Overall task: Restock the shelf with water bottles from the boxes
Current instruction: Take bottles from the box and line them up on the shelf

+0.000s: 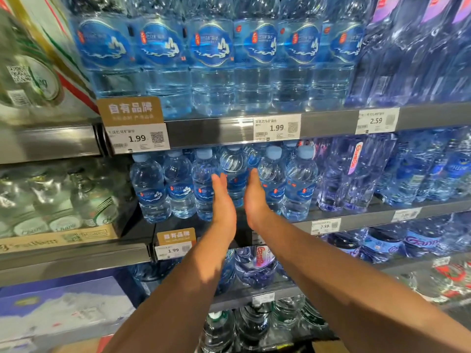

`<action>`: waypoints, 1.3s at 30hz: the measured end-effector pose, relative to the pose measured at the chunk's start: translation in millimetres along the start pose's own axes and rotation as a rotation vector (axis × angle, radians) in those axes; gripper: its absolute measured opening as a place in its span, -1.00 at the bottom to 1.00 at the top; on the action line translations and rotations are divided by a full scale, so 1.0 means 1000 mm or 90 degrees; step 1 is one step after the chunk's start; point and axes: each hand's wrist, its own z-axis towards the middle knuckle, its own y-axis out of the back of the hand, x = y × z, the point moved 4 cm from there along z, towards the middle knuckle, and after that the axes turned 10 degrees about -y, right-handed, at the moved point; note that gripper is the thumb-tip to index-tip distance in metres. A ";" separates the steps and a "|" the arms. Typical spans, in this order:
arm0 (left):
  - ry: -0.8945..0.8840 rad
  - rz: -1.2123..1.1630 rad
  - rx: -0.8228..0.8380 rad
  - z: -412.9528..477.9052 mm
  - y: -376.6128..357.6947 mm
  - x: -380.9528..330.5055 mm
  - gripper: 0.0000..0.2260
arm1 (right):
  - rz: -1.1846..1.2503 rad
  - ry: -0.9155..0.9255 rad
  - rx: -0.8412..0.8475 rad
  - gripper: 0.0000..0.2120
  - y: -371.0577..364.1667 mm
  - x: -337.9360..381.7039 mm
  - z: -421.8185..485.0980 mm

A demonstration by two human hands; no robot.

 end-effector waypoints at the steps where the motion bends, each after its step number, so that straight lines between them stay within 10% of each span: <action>1: 0.004 0.000 0.000 0.003 0.002 -0.001 -0.46 | 0.006 -0.008 0.005 -0.46 0.000 -0.002 0.002; 32: 0.080 0.000 -0.076 -0.001 0.008 0.016 -0.41 | 0.099 -0.060 -0.098 -0.49 -0.001 -0.031 -0.004; 39: -0.083 0.091 -0.378 -0.021 0.054 -0.016 -0.51 | 0.013 0.002 -0.178 -0.48 -0.021 -0.038 -0.020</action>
